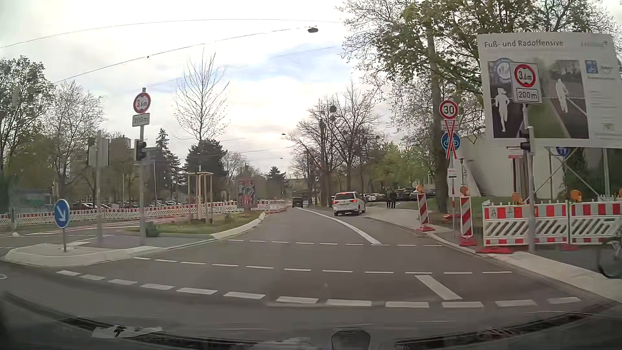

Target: Follow the waypoints while adhering to traffic rules and regulations

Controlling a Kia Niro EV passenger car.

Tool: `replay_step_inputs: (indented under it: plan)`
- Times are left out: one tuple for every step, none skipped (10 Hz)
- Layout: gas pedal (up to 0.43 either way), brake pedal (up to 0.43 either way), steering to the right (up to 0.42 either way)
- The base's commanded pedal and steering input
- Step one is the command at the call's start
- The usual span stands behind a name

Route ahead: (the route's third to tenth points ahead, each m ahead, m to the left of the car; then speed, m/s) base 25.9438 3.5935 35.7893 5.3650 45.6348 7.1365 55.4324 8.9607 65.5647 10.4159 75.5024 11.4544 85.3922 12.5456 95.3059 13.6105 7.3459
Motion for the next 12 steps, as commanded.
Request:
replay_step_inputs:
  plan:
    - [0.067,0.000,-0.030]
    - [0.067,0.000,-0.030]
    - [0.067,0.000,-0.029]
    - [0.067,0.000,-0.028]
    - [0.067,0.000,-0.027]
    - [0.067,0.000,-0.025]
    - [0.067,0.000,-0.023]
    - [0.067,0.000,-0.021]
    - [0.067,0.000,-0.019]
    - [0.067,0.000,-0.018]
    - [0.067,0.000,-0.017]
    - [0.067,0.000,-0.015]
